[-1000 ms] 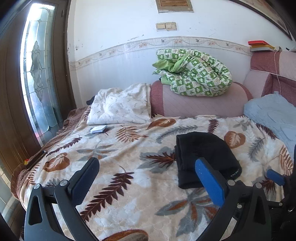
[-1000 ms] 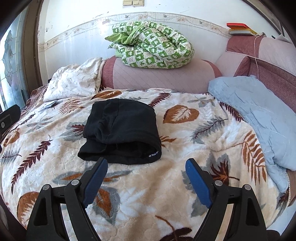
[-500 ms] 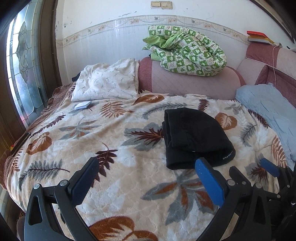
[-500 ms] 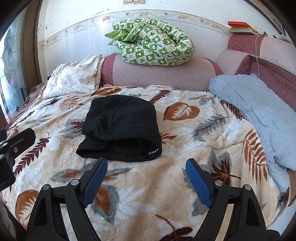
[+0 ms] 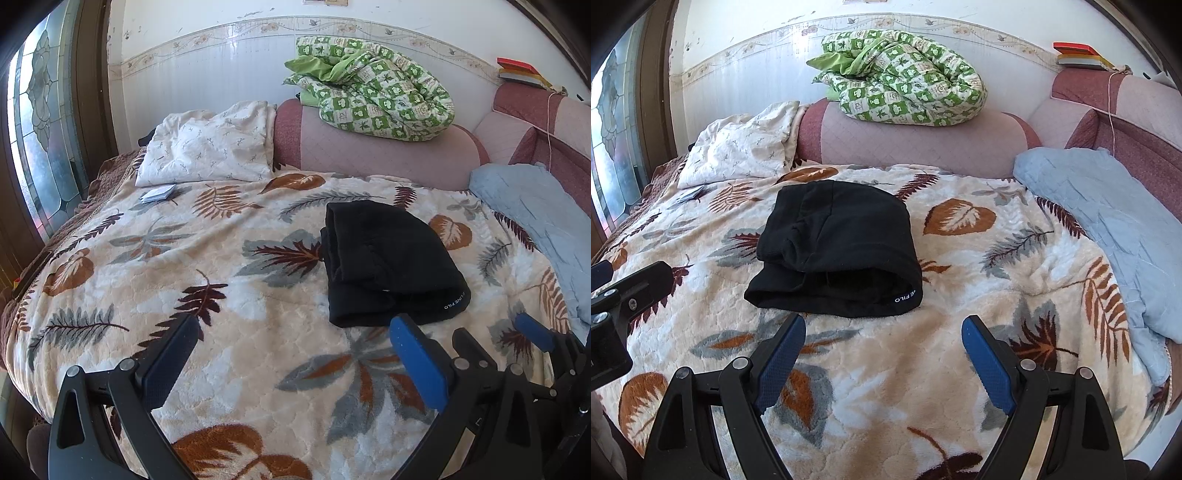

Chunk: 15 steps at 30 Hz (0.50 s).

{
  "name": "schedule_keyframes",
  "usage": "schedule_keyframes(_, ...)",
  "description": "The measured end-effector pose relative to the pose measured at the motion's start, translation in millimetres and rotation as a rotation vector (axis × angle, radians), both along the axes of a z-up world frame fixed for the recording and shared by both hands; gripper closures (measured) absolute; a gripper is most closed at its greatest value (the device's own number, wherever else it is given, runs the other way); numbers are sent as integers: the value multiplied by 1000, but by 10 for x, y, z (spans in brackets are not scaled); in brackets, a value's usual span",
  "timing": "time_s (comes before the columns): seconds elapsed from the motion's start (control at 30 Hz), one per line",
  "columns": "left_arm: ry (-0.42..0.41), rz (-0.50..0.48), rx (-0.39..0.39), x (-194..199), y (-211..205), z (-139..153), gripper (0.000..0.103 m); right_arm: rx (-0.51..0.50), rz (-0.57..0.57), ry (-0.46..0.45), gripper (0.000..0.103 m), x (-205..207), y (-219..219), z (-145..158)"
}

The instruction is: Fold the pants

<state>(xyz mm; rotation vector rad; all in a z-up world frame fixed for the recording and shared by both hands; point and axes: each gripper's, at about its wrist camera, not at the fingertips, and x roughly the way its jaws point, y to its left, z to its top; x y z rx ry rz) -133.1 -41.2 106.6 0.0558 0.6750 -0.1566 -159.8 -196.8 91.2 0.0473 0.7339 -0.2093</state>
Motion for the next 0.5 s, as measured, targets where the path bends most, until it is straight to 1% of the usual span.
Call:
schedule_keyframes(0.23, 11, -16, 5, 7, -28, -42, 0, -1, 1, 5, 13, 4, 9, -13)
schedule_keyframes(0.5, 28, -8, -4, 31, -26, -80, 0, 1, 0, 11, 13, 9, 0, -18)
